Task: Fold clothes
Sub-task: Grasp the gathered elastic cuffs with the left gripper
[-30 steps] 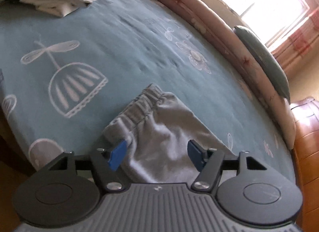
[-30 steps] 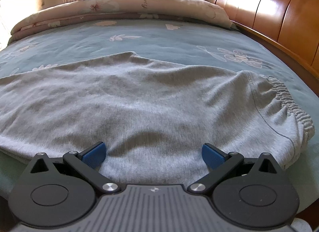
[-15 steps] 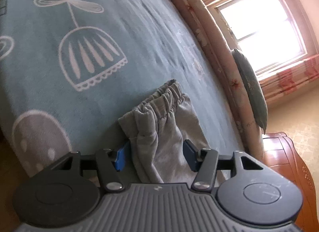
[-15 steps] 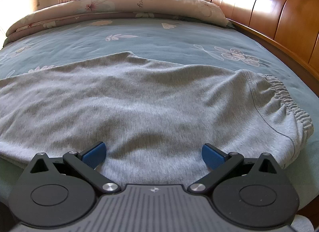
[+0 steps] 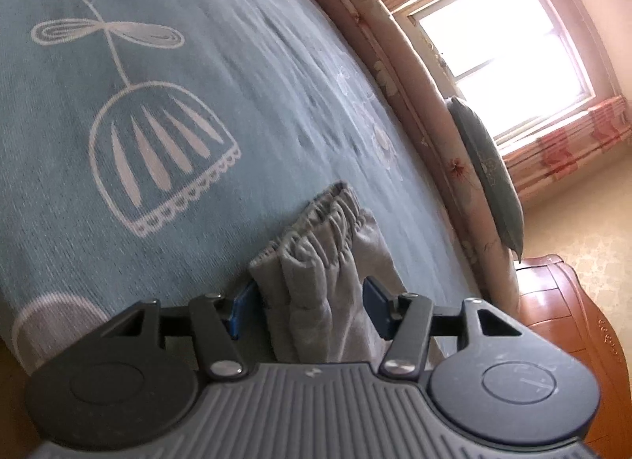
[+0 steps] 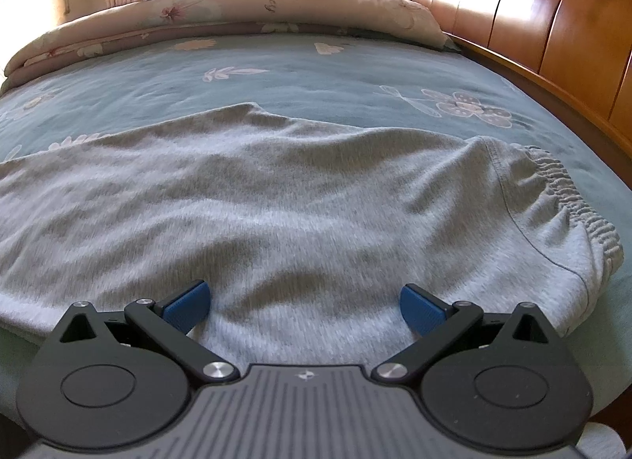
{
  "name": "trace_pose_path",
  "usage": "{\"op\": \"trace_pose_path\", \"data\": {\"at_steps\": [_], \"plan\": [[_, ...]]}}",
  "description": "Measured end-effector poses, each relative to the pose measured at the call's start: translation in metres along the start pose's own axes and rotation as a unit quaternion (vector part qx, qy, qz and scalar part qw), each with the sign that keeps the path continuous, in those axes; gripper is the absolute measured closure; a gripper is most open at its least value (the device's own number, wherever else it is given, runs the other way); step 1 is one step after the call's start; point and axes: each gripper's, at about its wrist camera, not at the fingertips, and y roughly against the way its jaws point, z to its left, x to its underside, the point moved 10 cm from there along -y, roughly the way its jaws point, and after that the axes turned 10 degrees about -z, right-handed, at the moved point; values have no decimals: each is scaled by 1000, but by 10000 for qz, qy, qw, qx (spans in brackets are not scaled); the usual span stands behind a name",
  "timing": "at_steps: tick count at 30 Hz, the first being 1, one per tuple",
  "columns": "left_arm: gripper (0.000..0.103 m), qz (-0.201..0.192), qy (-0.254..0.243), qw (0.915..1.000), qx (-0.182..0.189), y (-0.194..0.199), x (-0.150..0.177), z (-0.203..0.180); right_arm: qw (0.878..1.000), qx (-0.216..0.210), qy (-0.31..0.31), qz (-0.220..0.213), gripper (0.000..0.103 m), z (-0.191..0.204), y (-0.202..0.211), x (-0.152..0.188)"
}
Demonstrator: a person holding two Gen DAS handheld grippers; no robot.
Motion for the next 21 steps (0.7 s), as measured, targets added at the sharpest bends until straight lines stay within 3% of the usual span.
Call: {"op": "trace_pose_path", "data": {"at_steps": [5,8,13,17,21], "plan": [[45,-34,-10,10000,-61,-7,-14,4,10000,61,-4,39,0,1,-1,-1],[45,99,-131,9998,-69,-5,-10,2,9999,89,-18,52,0,2,-1,-1],[45,282,74,9995,126,7,1,5,9999,135,-31,53,0,2,-1,-1],[45,349,-114,9992,155,8,7,3,9998,157,-16,81,0,3,-1,-2],[43,398,-100,9990,171,6,6,3,9990,-64,428,80,0,21,8,-16]]}}
